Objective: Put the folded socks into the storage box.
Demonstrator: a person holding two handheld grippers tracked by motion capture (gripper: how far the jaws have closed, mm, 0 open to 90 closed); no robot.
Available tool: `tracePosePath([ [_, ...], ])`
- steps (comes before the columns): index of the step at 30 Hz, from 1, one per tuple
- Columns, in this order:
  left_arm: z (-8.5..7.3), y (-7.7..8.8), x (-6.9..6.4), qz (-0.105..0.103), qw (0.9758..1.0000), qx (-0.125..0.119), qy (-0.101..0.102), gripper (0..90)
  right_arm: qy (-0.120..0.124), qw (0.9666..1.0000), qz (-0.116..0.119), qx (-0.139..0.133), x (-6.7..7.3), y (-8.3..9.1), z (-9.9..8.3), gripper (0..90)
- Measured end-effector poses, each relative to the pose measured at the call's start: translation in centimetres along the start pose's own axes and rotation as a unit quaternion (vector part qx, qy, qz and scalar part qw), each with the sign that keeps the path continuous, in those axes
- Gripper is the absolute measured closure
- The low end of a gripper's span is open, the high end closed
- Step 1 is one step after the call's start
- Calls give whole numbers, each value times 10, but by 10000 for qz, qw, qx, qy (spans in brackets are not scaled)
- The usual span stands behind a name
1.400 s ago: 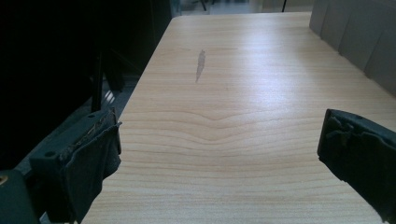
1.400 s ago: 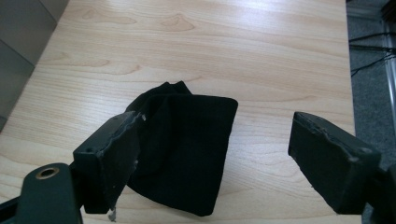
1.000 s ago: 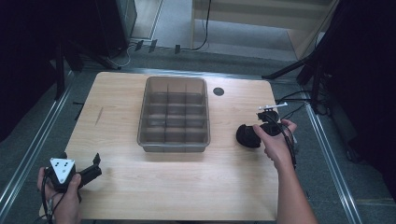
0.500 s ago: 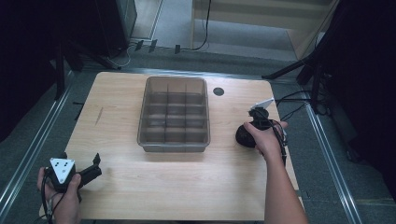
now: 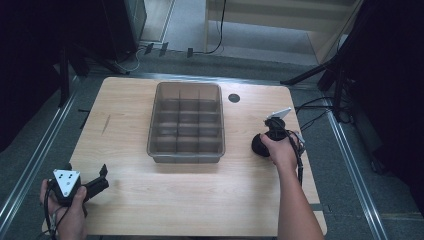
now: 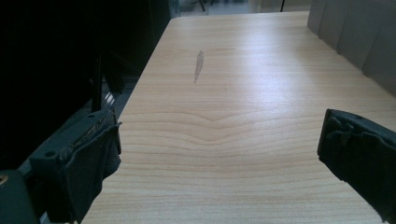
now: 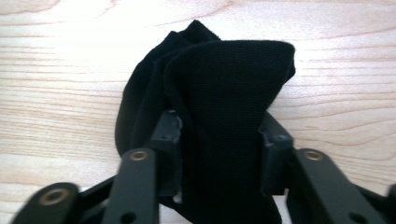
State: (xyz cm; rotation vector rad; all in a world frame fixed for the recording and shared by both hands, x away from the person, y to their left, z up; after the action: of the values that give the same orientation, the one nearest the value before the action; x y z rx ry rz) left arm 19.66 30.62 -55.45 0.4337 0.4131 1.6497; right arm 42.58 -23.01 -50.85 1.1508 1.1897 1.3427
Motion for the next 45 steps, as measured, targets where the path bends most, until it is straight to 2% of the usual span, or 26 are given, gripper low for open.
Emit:
tracePosePath([
  [3,0,0,-1,11,10000,-14,-12,0,76,10000,-2,-16,2,0,-1,657],
  [4,0,0,-1,13,10000,-14,-10,0,107,9999,-114,-30,5,1,-2,677],
  [10,0,0,-1,12,10000,-13,-9,0,190,9996,-204,96,11,6,-1,694],
  [13,0,0,-1,13,10000,-10,-12,0,208,9997,-143,-5,14,13,0,694],
  [15,0,0,-1,17,10000,-7,-10,0,171,9998,-18,-139,18,26,2,694],
  [21,0,0,-1,20,10000,4,-18,0,134,9996,75,-245,25,46,6,694],
  [23,0,0,-1,25,10000,15,-36,0,97,9992,199,-341,29,56,8,694],
  [28,0,1,-1,18,10000,34,-47,0,103,9988,263,-389,33,66,9,694],
  [31,0,1,-1,29,10000,30,-51,0,72,9983,400,-420,37,75,10,693],
  [32,0,1,-2,33,10000,31,-50,0,88,9978,482,-446,41,80,11,693],
  [38,0,0,-1,22,10000,-34,36,0,208,9972,512,-505,56,93,12,692],
  [45,0,0,-1,16,10000,-34,35,0,322,9960,592,-582,74,104,16,692],
])
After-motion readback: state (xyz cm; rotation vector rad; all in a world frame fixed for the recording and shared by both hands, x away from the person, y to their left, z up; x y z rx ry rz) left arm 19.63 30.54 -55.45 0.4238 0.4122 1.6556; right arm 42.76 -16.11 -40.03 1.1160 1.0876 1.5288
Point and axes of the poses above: each handheld gripper's, and its own axes: y roughly backward along the jaws, z roughly out of its top, x roughly to its left, the point moved 1 cm from there along -y, roughly forward along the jaws, and after that the axes turned 10 degrees about x, right-handed, at the moved point
